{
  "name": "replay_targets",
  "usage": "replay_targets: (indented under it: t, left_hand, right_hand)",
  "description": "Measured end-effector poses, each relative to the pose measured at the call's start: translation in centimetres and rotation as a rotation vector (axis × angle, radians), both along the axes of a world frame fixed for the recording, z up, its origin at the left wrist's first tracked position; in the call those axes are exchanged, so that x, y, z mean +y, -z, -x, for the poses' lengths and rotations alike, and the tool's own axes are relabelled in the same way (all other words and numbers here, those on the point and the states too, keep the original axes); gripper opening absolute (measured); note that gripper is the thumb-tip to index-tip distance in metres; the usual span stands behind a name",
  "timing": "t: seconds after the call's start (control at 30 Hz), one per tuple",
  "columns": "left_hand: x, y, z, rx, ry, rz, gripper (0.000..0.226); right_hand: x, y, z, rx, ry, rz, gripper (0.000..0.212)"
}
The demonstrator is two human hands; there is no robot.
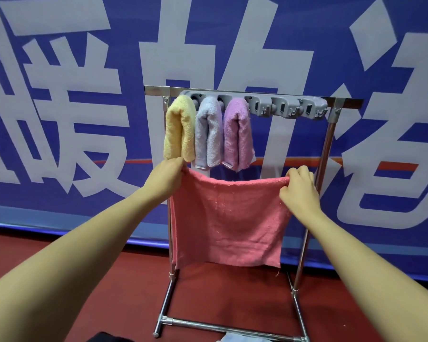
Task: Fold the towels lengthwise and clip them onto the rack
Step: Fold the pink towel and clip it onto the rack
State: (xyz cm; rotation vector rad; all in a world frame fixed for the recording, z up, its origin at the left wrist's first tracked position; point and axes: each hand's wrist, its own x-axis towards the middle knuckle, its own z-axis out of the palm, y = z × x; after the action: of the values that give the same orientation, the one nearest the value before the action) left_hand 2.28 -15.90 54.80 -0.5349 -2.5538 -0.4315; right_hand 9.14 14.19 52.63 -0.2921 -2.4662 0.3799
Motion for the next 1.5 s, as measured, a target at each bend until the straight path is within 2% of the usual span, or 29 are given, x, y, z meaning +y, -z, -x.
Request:
replay_targets:
  t: [0.13,0.2,0.33,0.43,0.6,0.73,0.8,0.93,1.13,1.37,1.5]
  left_hand:
    - [0.2,-0.1,-0.4,-0.011,-0.105,0.210,0.026]
    - [0.4,-0.1,-0.6,0.010,-0.112,0.258,0.022]
    - [0.8,0.1,-0.1,0.099,-0.091,0.181,0.013]
    - [0.7,0.3,0.3,0.051,-0.110,0.118,0.011]
    - [-0.1,0.4,0.0,-0.041,-0.096,0.276,0.021]
    - [-0.5,0.7,0.5,-0.058,-0.009,0.295,0.016]
    - [-0.6,0.5,0.4,-0.044,-0.053,0.248,0.011]
    - [-0.6,-0.4,0.1,-0.039,-0.079,0.200,0.016]
    - [-0.2,-1.5,-0.1,0.005,-0.118,0.227,0.023]
    - [0.4,-3.1,-0.7,0.027,-0.229,0.247,0.016]
    - [0.4,-2.7,-0.7,0.079,-0.271,0.286,0.019]
  right_hand:
    - [0.2,0.0,0.0,0.006,0.013,-0.074,0.013]
    - [0.2,0.0,0.0,0.009,0.022,-0.117,0.016]
    - [0.2,-0.1,0.2,0.043,0.031,-0.157,0.018]
    - [0.1,-0.3,0.2,0.078,0.037,-0.141,0.017]
    - [0.0,-0.6,0.4,0.102,0.035,-0.096,0.015]
    - [-0.3,-0.8,0.4,0.082,0.026,-0.077,0.016]
    - [-0.3,-0.9,0.3,0.073,0.029,-0.090,0.016]
    - [0.0,-1.3,0.1,0.053,0.023,-0.119,0.018]
    - [0.0,-2.6,-0.1,0.007,0.032,-0.184,0.018]
    - [-0.7,-4.5,0.0,0.055,0.045,-0.256,0.019]
    - [-0.4,-4.5,0.2,0.088,0.106,-0.377,0.018]
